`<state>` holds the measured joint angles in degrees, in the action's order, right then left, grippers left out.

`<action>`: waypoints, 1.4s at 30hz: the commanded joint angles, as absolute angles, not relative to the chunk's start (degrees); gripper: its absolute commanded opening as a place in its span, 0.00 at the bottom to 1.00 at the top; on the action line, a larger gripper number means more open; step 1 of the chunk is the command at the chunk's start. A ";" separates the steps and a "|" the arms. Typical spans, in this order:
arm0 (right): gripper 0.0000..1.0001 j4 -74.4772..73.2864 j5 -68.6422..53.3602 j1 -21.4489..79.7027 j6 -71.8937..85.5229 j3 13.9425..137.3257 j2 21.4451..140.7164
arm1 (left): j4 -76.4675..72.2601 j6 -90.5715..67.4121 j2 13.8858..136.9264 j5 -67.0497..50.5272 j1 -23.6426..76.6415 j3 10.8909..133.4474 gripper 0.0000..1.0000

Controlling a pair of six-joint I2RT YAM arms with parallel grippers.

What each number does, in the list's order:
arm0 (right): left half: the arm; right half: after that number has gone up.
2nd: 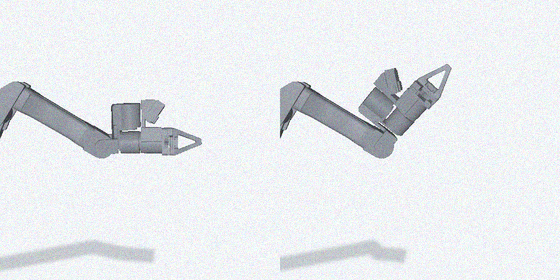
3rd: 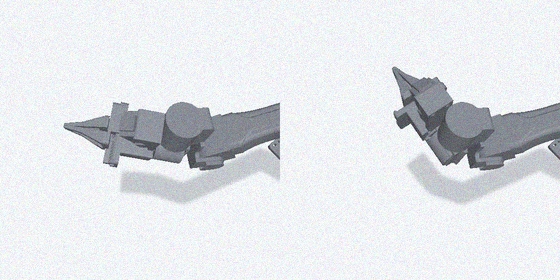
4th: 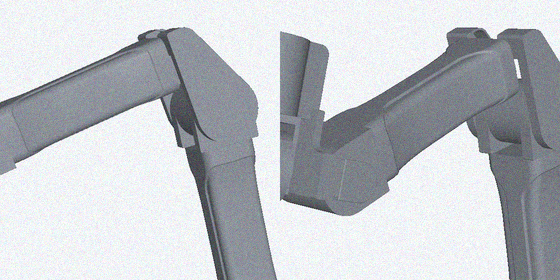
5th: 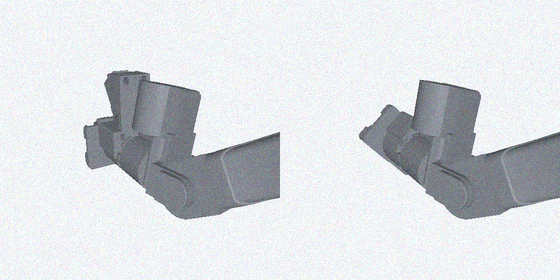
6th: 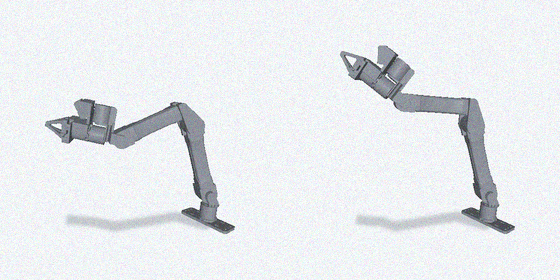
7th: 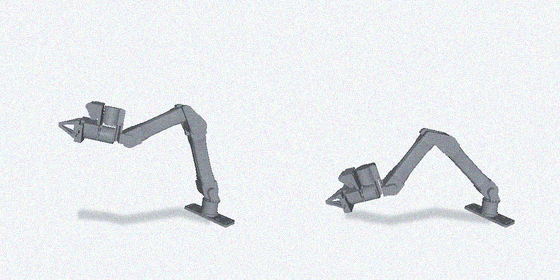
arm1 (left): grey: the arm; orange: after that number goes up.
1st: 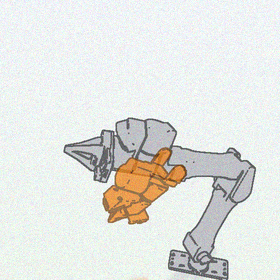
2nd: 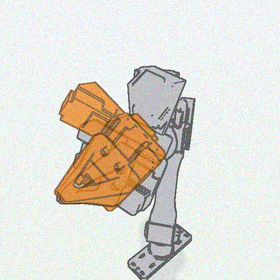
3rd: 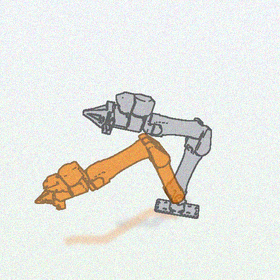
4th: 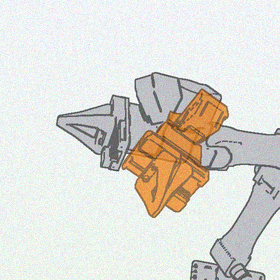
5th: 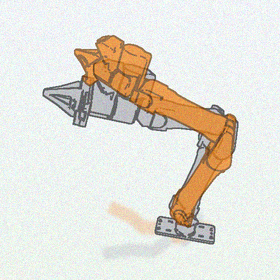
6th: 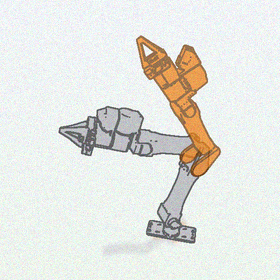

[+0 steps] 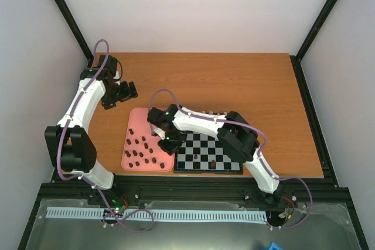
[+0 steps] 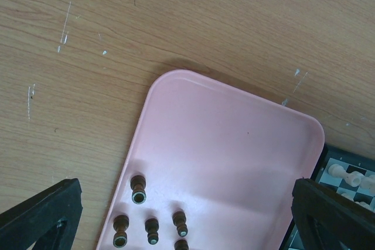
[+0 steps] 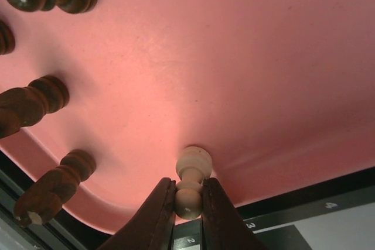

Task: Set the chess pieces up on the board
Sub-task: Pick up the chess piece from the storage box, then place the chess piece on the chessboard.

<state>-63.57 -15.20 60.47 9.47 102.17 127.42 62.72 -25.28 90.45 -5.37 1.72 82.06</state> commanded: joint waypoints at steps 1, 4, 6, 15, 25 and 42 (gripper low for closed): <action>0.10 -64.36 -10.39 60.35 10.37 103.81 123.32 | 62.17 -25.07 90.21 -5.95 1.75 83.73 1.00; 0.10 -64.53 -8.03 59.10 12.09 104.20 119.87 | 62.37 -25.05 90.10 -5.83 1.73 84.34 1.00; 0.10 -64.61 -7.52 57.16 13.64 103.67 117.03 | 62.39 -25.13 90.10 -5.88 1.69 84.57 1.00; 0.11 -66.22 -5.87 44.08 15.00 91.63 104.12 | 62.42 -25.22 89.65 -5.72 1.66 84.91 1.00; 0.11 -67.08 -4.85 31.23 11.94 83.71 101.67 | 62.49 -25.60 90.65 -5.99 1.71 85.69 1.00; 0.10 -59.36 -2.05 27.09 10.53 79.52 105.64 | 63.36 -25.09 91.94 -4.83 1.72 86.91 1.00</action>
<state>-61.93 -3.25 27.97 11.38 79.88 104.40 62.83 -25.30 91.02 -5.50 1.72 84.18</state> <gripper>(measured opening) 0.108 0.999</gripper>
